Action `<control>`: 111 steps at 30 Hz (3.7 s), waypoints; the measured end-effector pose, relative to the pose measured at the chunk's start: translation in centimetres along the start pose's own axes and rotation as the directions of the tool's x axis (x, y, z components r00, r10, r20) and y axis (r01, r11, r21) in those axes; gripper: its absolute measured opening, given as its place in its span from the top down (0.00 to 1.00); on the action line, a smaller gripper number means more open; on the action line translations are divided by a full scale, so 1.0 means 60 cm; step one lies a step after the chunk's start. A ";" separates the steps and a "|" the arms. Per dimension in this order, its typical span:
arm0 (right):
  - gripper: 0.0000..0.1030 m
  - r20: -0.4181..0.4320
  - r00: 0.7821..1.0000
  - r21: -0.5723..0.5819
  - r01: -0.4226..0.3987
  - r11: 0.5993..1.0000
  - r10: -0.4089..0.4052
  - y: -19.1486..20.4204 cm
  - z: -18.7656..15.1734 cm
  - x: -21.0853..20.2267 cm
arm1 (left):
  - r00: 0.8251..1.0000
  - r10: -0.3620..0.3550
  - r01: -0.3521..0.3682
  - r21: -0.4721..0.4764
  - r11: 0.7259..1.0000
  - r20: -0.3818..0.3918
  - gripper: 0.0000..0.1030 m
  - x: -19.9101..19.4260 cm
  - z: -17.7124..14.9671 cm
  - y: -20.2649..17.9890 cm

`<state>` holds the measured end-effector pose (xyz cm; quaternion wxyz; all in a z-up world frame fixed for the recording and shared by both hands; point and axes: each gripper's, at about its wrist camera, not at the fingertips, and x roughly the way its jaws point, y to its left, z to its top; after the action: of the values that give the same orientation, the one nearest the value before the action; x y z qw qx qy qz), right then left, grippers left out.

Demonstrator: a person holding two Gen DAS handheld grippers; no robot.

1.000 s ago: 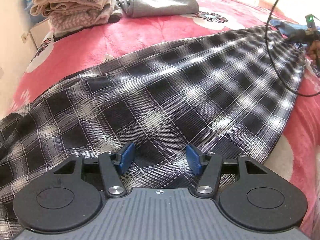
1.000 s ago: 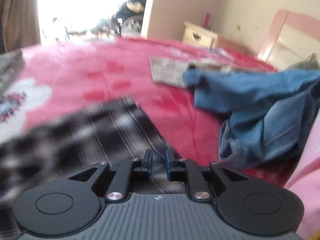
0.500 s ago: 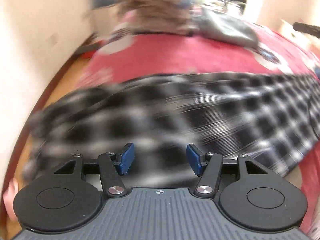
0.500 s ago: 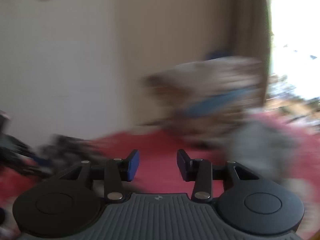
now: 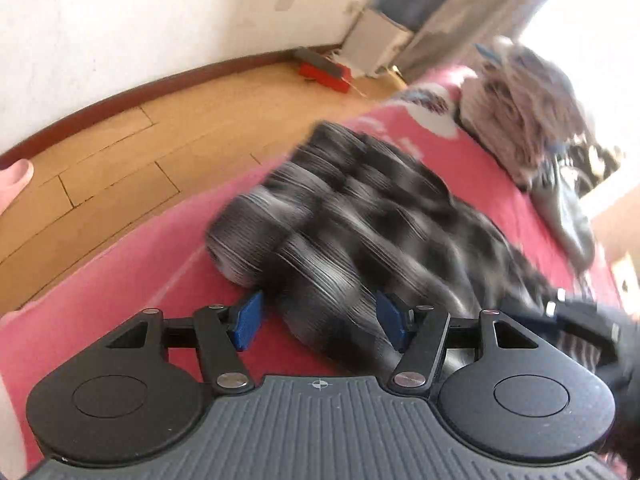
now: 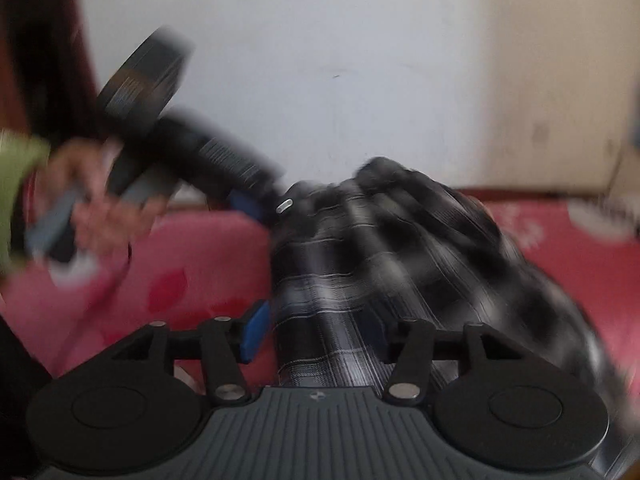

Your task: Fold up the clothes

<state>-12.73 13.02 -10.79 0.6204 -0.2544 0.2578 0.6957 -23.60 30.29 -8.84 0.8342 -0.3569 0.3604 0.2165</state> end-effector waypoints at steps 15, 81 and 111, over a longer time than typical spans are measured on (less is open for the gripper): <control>0.36 -0.060 0.972 0.489 -0.169 0.856 0.226 -0.256 0.164 0.076 | 0.990 -0.102 0.122 -0.219 0.968 0.100 0.37 0.056 0.022 0.063; 0.85 0.169 0.985 0.985 -0.170 -0.020 -0.020 -0.234 -0.301 -0.283 | 0.856 -0.263 0.515 0.688 0.512 -0.445 0.57 0.071 -0.114 -0.335; 0.94 0.046 0.999 0.857 -0.031 0.514 -0.018 -0.107 -0.233 -0.358 | 0.826 -0.329 0.563 0.697 0.443 -0.458 0.53 0.065 -0.103 -0.407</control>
<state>-3.69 -11.50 -6.92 0.6686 0.1025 0.5529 0.4865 -8.74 10.15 -4.04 0.8744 -0.0428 0.4136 -0.2499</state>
